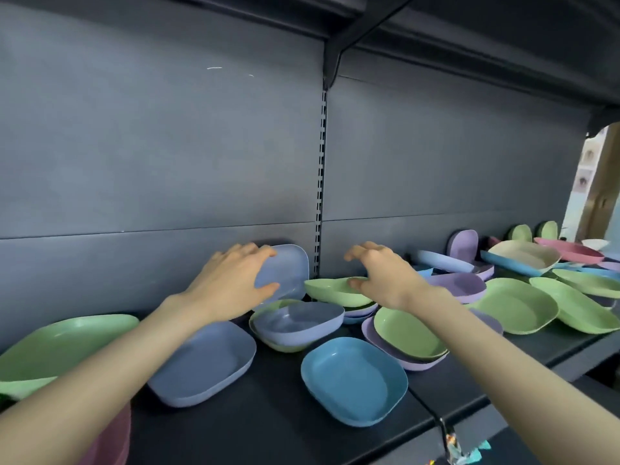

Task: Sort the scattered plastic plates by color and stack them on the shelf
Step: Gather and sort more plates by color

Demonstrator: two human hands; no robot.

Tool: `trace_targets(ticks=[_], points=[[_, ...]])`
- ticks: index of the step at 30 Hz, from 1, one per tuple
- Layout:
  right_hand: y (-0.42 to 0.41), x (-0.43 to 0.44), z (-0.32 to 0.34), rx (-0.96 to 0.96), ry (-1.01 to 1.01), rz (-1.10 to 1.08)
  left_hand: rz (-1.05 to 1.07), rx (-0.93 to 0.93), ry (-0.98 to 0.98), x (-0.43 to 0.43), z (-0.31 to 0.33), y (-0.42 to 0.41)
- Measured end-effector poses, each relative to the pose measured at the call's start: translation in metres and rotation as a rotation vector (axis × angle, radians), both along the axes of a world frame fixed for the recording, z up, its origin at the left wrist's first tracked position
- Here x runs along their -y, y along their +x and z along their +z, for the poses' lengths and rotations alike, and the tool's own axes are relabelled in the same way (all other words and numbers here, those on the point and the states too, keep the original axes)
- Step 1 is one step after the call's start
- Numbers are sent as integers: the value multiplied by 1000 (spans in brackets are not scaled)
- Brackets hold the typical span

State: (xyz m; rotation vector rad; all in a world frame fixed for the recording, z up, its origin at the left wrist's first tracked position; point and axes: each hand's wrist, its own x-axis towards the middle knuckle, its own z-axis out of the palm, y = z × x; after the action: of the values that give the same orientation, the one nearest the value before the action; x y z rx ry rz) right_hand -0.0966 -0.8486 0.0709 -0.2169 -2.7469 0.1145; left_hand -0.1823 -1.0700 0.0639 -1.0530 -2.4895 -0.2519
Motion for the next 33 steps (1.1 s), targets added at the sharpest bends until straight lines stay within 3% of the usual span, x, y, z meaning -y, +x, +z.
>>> trace_targets(ticks=[21, 27, 33], points=[[-183, -36, -19, 80, -138, 292, 388, 262, 128, -39, -38, -113], [-199, -40, -30, -13, -101, 340, 412, 221, 267, -47, -50, -121], [-195, -39, -20, -245, -166, 458, 387, -17, 407, -39, -36, -109]])
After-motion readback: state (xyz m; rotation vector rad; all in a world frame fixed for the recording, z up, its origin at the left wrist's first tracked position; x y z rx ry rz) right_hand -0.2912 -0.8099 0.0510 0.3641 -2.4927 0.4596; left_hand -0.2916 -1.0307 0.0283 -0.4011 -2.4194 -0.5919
